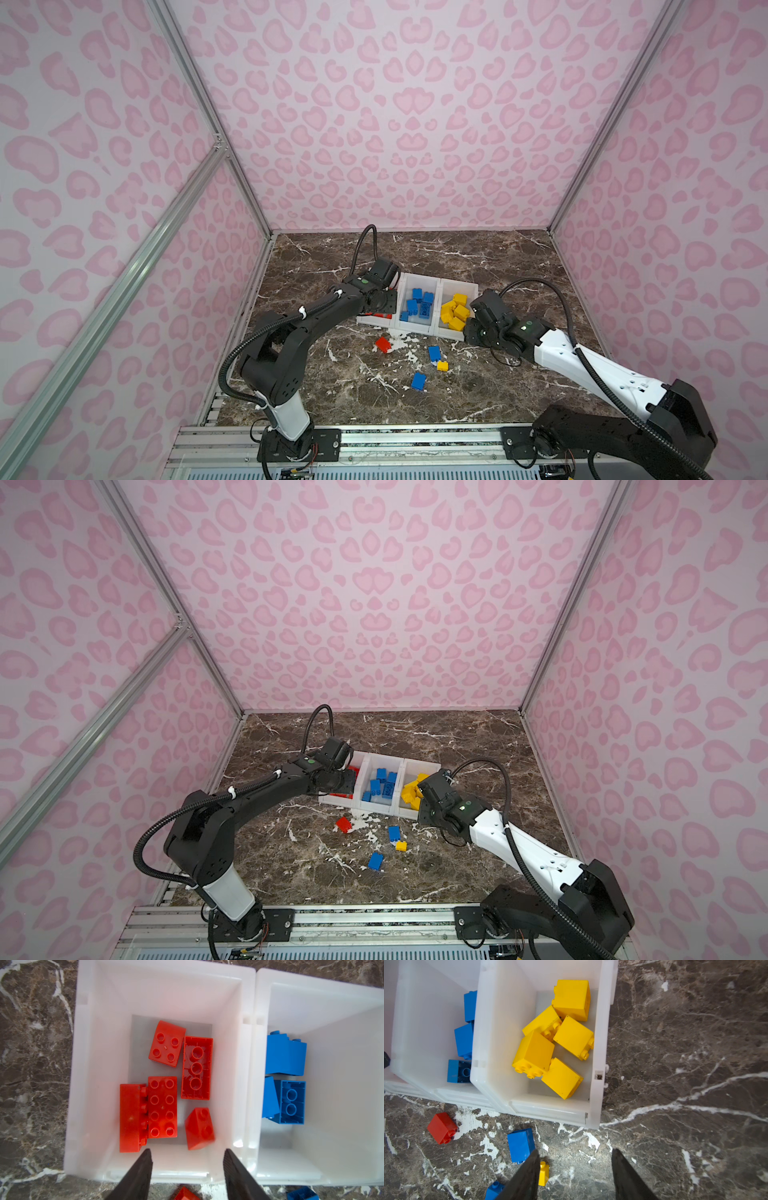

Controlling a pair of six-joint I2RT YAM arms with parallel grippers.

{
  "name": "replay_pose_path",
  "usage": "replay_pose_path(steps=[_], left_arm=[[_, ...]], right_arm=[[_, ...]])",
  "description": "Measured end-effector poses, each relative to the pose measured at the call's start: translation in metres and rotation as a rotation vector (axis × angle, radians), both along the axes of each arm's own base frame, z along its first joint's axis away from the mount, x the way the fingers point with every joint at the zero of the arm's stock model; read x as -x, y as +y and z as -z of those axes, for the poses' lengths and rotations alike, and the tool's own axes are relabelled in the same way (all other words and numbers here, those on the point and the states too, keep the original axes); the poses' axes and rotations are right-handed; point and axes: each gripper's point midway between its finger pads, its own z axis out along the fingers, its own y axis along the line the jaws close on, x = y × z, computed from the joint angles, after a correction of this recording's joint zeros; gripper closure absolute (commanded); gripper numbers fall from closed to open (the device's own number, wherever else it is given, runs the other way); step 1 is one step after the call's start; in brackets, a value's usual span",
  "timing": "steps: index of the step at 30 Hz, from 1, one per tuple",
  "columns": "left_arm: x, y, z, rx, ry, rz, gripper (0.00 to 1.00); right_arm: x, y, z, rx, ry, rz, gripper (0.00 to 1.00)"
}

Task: Sort the legos into containers by color
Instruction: 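Grasp a blue brick with the right gripper while the left gripper approaches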

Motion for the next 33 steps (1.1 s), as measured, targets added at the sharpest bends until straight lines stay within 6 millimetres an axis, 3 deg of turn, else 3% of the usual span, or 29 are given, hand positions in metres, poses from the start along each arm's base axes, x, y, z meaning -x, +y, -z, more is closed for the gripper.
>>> replay_pose_path(steps=[21, 27, 33], left_arm=[[0.022, 0.016, -0.015, 0.026, -0.027, -0.026, 0.42], [0.041, 0.031, -0.020, 0.043, -0.040, -0.055, 0.41], [0.064, 0.049, -0.024, 0.079, -0.064, -0.105, 0.41]], right_arm=[[0.003, 0.003, 0.001, 0.001, 0.001, -0.015, 0.44], [0.010, 0.016, 0.009, 0.018, 0.021, -0.053, 0.44], [0.017, 0.040, 0.028, 0.057, 0.061, -0.113, 0.44]])
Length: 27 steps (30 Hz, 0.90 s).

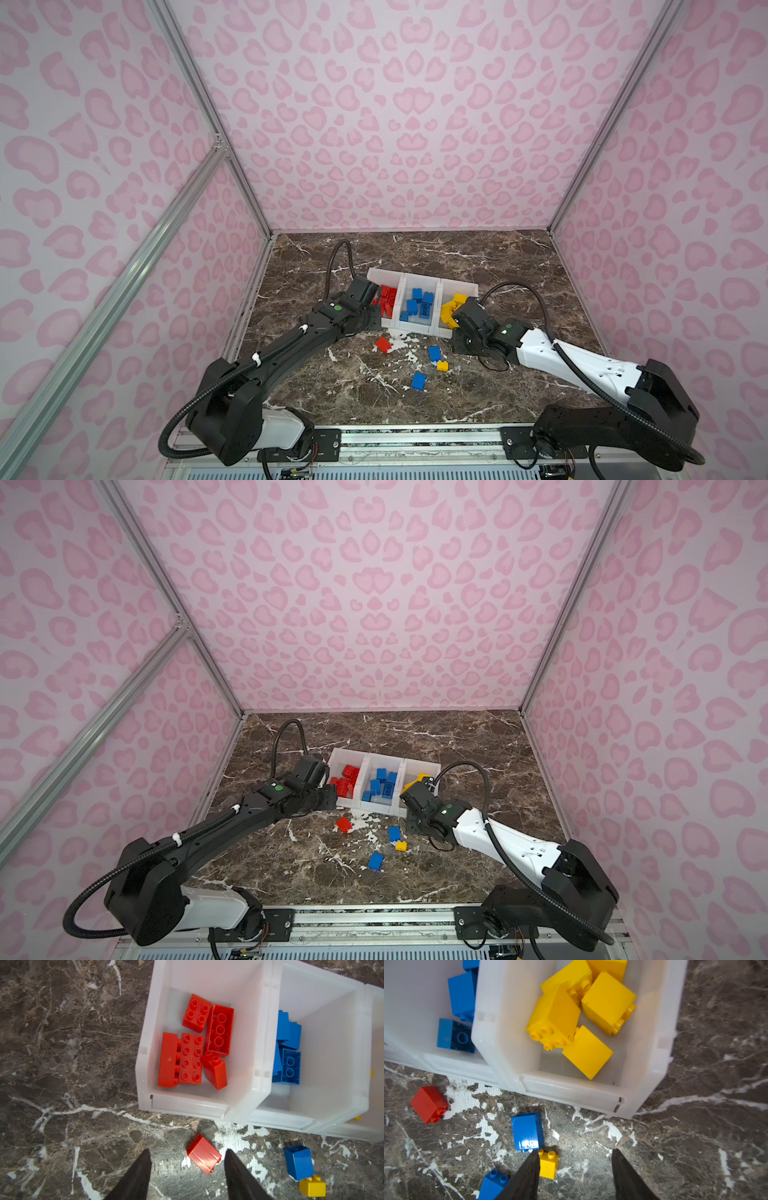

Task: Sort the legos into containers by color
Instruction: 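Grasp a blue brick with the right gripper while the left gripper approaches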

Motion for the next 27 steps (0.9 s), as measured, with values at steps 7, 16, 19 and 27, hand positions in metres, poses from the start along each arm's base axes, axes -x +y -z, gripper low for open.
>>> replay_pose_path(steps=[7, 16, 19, 27], left_arm=[[0.020, 0.014, 0.006, 0.036, -0.004, -0.049, 0.41], [0.037, 0.023, 0.012, 0.083, 0.008, -0.097, 0.41], [0.039, 0.023, 0.012, 0.091, 0.009, -0.103, 0.41], [0.040, 0.024, 0.013, 0.092, 0.012, -0.107, 0.41]], right_arm=[[-0.005, 0.043, 0.016, 0.028, 0.018, -0.080, 0.44], [-0.009, 0.067, 0.039, 0.061, 0.056, -0.116, 0.45], [-0.008, 0.071, 0.045, 0.064, 0.069, -0.123, 0.47], [-0.002, 0.077, 0.059, 0.086, 0.095, -0.145, 0.55]])
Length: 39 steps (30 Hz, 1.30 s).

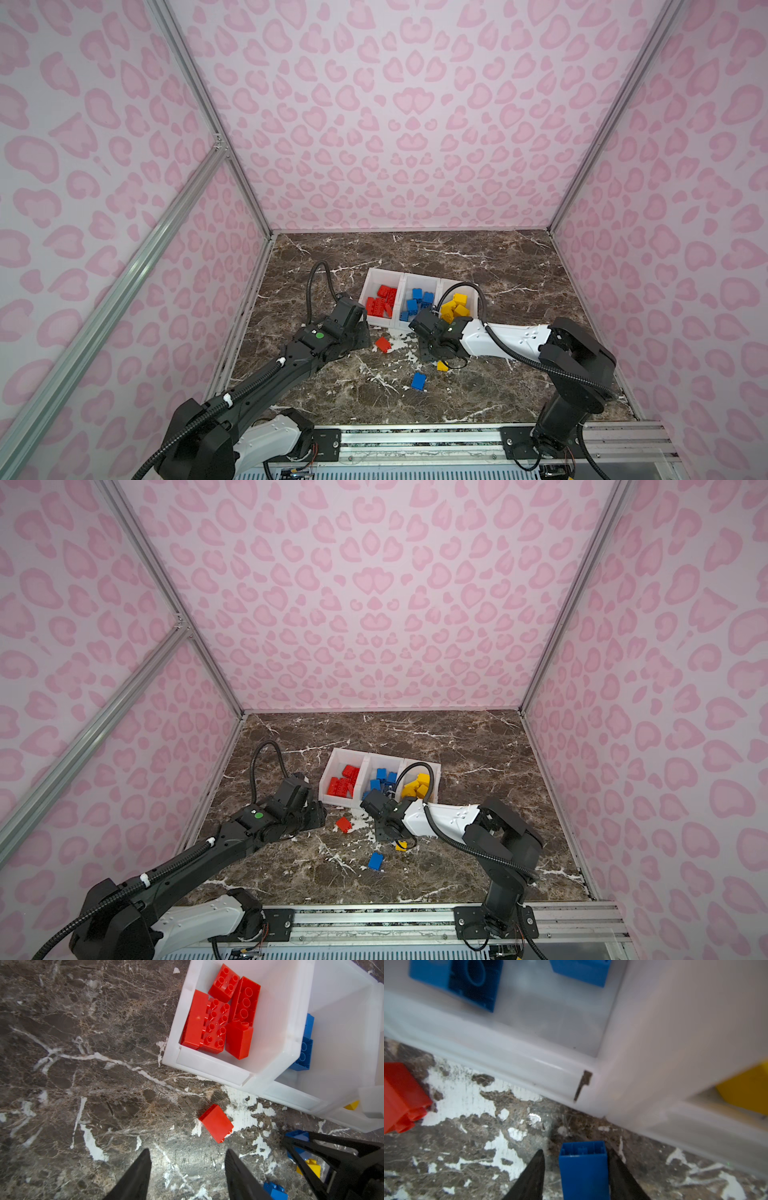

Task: Sort the legos into containers by color
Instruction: 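Grasp a blue brick with the right gripper while the left gripper approaches, then carry the blue brick into the middle compartment and open the right gripper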

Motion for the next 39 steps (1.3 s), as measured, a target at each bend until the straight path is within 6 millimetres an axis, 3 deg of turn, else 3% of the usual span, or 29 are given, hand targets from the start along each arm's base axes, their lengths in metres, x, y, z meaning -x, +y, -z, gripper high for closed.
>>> replay_pose_path(steps=[14, 20, 25, 30, 34, 39], left_arm=[[0.004, 0.003, 0.001, 0.009, -0.004, -0.010, 0.40], [0.005, 0.003, 0.000, 0.013, -0.005, -0.015, 0.40], [0.006, 0.004, -0.001, 0.017, -0.010, -0.016, 0.40], [0.007, 0.005, -0.001, 0.023, -0.011, -0.021, 0.40], [0.009, 0.006, -0.002, 0.027, -0.015, -0.022, 0.40], [0.012, 0.008, -0.002, 0.036, -0.019, -0.030, 0.40]], right_arm=[[0.001, 0.001, -0.002, 0.010, -0.020, 0.010, 0.68], [-0.002, 0.006, -0.018, -0.001, -0.036, 0.004, 0.68], [-0.022, 0.024, -0.062, -0.040, -0.111, -0.037, 0.68], [-0.059, 0.034, -0.102, -0.064, -0.195, -0.052, 0.68], [-0.085, 0.034, -0.106, -0.042, -0.208, -0.056, 0.68], [-0.101, 0.032, -0.092, -0.022, -0.180, -0.060, 0.66]])
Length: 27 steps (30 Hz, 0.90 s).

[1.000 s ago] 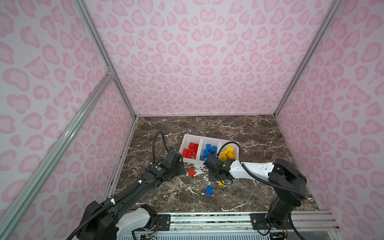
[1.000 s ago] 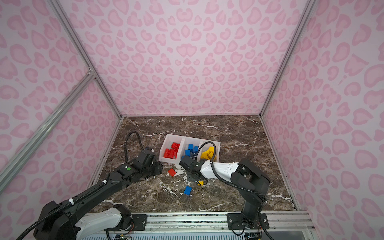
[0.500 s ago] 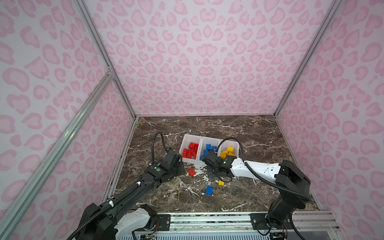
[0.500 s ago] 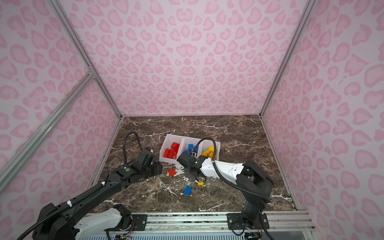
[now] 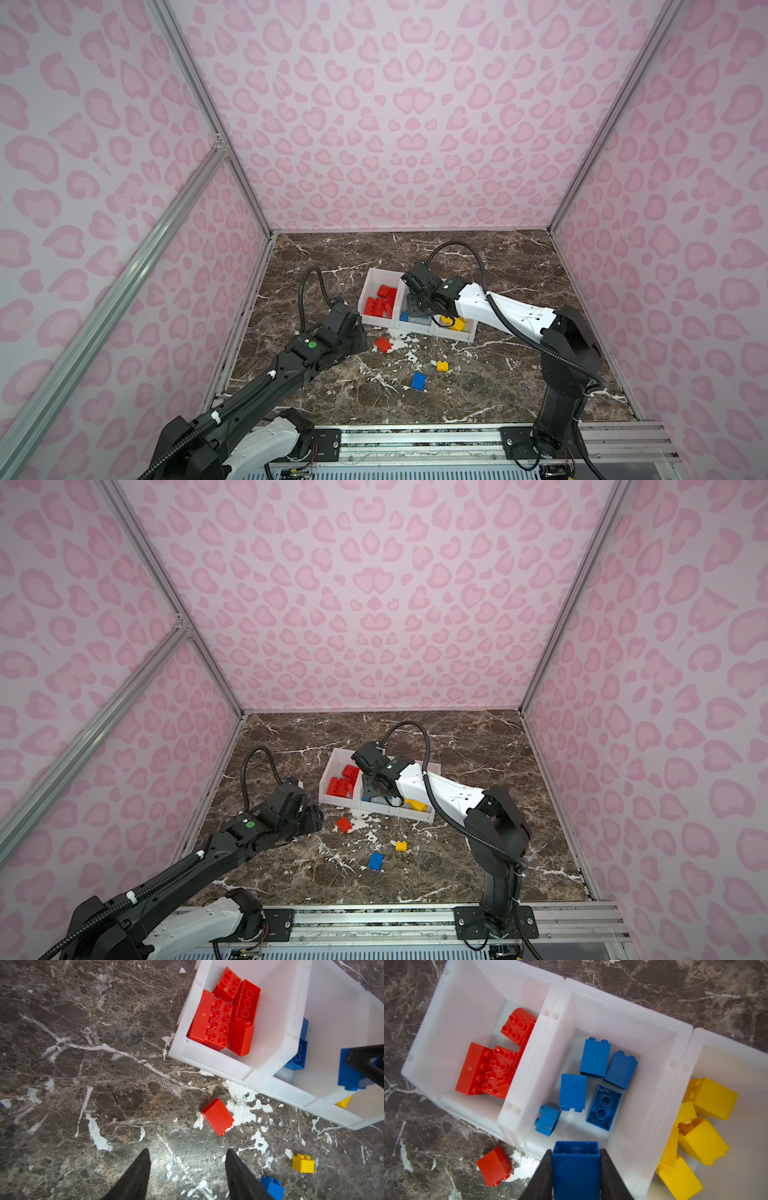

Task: Sort the legos into containers by color
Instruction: 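Carry the blue brick into the middle compartment and open the right gripper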

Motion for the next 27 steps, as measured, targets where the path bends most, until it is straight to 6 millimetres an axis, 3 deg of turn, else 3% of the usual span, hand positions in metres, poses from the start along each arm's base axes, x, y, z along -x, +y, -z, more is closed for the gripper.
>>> replay_pose_path(steps=[10, 27], left_arm=[[0.003, 0.002, 0.003, 0.004, 0.004, -0.008, 0.40], [0.005, 0.000, 0.004, 0.009, 0.012, 0.002, 0.40]], right_arm=[[-0.003, -0.002, 0.007, -0.012, 0.026, 0.003, 0.44], [0.003, -0.005, -0.003, -0.038, 0.017, 0.001, 0.43]])
